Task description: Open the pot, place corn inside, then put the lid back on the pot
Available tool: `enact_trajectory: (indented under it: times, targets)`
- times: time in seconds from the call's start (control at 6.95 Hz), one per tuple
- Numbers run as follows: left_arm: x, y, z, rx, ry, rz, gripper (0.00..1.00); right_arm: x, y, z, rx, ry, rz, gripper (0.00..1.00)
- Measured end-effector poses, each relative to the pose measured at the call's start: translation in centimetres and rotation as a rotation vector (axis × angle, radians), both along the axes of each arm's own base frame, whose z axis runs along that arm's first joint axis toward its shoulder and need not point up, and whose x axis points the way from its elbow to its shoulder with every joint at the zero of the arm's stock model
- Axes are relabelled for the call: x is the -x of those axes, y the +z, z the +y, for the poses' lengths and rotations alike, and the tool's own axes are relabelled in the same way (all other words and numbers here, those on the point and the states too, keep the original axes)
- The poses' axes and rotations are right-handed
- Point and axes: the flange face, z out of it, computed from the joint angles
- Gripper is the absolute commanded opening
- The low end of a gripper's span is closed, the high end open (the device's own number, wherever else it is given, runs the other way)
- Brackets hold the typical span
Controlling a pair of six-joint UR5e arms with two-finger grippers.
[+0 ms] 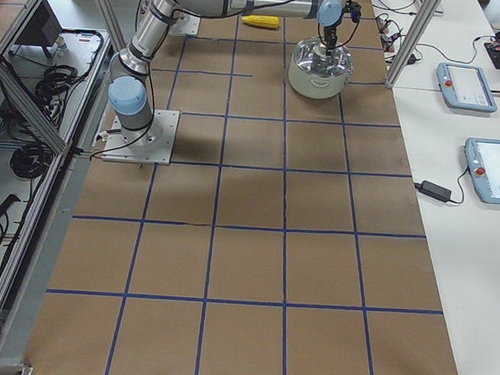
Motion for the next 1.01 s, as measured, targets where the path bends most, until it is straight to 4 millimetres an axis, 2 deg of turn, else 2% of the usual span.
enact_trajectory:
  times: [0.14,0.43,0.58,0.72,1.01]
  targets:
    - [0.0,0.0,0.0,0.000,0.000,0.000,1.00,0.0,0.0,0.1,-0.009,0.002,0.003,0.15]
    - [0.0,0.0,0.0,0.000,0.000,0.000,1.00,0.0,0.3,0.2,-0.013,0.003,0.005,0.13]
    - [0.0,0.0,0.0,0.000,0.000,0.000,1.00,0.1,1.0,0.0,-0.004,0.003,0.002,0.13]
    - [-0.1,0.0,0.0,0.000,0.001,0.000,1.00,0.4,2.3,-0.4,0.003,0.003,-0.001,0.13]
    - [-0.2,0.0,0.0,0.000,0.003,0.000,1.00,1.1,6.5,-1.2,-0.004,0.018,0.006,0.12]
